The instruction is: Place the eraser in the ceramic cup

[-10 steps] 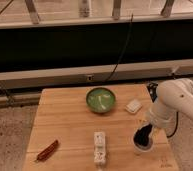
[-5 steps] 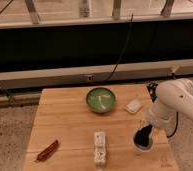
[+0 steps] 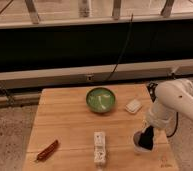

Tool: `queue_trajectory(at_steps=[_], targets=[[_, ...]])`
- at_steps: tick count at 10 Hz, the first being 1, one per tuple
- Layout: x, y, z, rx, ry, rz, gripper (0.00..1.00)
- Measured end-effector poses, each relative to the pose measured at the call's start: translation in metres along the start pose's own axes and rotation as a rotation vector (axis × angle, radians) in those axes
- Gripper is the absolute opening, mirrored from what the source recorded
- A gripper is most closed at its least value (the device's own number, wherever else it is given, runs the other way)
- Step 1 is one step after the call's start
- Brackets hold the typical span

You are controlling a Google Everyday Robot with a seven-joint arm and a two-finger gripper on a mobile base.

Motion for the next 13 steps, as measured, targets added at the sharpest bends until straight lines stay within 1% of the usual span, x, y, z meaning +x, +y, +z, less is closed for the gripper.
queue_trajectory(at_steps=[1, 2, 3, 5, 6, 8, 9, 10, 12, 13], targets=[[-0.0001, -0.0005, 0.0009, -0.002, -0.001, -0.005, 0.58], [0.0, -0.0001, 0.0014, -0.005, 0.001, -0.008, 0.55], [-0.0002, -0.0013, 0.0021, -0.008, 0.003, -0.014, 0.47], [-0.0007, -0.0031, 0.0028, -0.012, 0.012, -0.027, 0.26], [-0.0004, -0.0029, 0.0032, -0.015, 0.016, -0.034, 0.13], [-0.0002, -0.0039, 0.0037, -0.018, 0.017, -0.04, 0.02], [0.0002, -0.0035, 0.0038, -0.021, 0.017, -0.042, 0.02], [0.0005, -0.0038, 0.0041, -0.023, 0.02, -0.048, 0.09], [0.0009, -0.0034, 0.0045, -0.027, 0.023, -0.056, 0.26], [0.001, -0.0034, 0.0044, -0.028, 0.025, -0.06, 0.38]])
